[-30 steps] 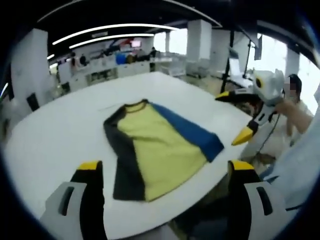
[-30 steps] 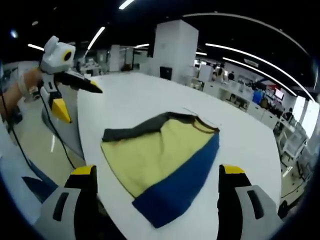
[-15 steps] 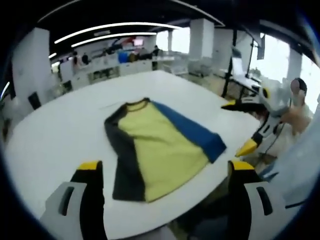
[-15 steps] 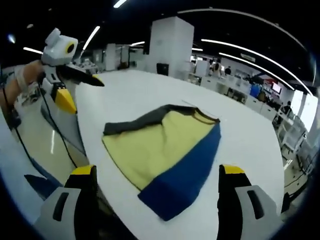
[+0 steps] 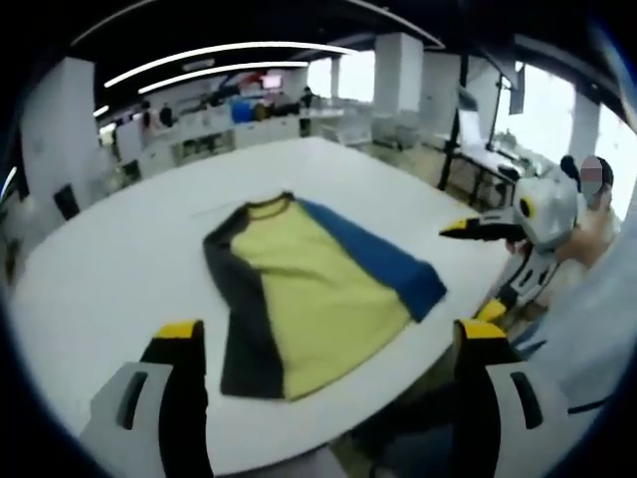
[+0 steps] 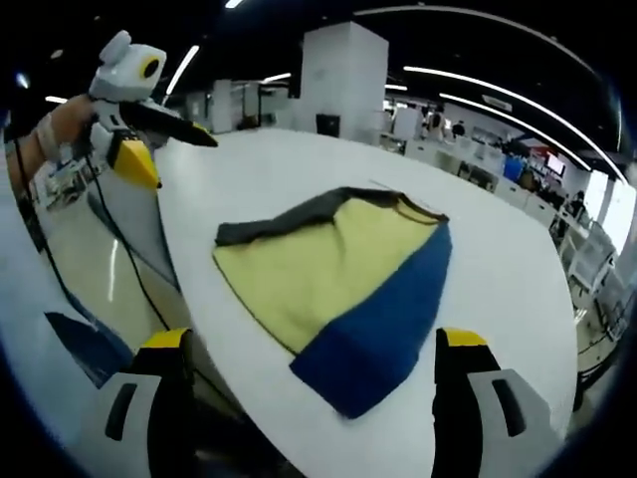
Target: Fold the garment on the visible template until the final outline fits inside the template.
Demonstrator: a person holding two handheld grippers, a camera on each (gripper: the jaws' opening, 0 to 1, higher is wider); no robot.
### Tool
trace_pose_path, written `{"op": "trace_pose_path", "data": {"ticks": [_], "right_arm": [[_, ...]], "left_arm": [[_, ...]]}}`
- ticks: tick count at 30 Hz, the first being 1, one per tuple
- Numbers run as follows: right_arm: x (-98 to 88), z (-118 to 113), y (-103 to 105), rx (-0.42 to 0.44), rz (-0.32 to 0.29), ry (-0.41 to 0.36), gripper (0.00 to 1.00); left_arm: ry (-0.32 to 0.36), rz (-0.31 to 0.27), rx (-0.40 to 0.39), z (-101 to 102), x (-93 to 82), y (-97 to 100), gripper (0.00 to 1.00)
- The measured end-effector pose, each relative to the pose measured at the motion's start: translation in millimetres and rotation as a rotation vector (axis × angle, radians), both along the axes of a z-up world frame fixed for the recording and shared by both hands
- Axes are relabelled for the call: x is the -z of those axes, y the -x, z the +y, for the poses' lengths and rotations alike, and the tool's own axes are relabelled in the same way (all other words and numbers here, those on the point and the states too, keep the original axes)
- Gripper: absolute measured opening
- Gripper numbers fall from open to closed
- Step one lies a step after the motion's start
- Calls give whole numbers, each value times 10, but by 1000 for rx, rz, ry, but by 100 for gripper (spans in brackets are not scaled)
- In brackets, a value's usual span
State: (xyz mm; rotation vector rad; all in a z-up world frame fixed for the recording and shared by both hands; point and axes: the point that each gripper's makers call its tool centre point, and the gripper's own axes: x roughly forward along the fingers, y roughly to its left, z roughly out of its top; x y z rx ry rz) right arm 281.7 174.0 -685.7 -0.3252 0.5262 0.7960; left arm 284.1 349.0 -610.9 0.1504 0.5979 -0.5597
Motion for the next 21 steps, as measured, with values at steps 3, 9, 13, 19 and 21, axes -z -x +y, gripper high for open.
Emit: {"op": "trace_pose_path", "data": {"ticks": [3, 9, 13, 19, 21], "right_arm": [[47, 21, 39, -5, 19, -4, 96], [96, 114, 58, -12, 40, -16, 87], [119, 133, 68, -20, 42, -17, 77], [154, 147, 79, -16, 57, -44, 55], [205, 150, 85, -17, 74, -42, 47]], "left_arm": [[8, 12, 4, 0, 22, 34, 100], [10, 17, -12, 53, 44, 73, 100], [16, 10, -16, 72, 11, 98, 100], [24, -14, -24, 105, -68, 100, 100], [23, -14, -22, 108, -73, 107, 100]]}}
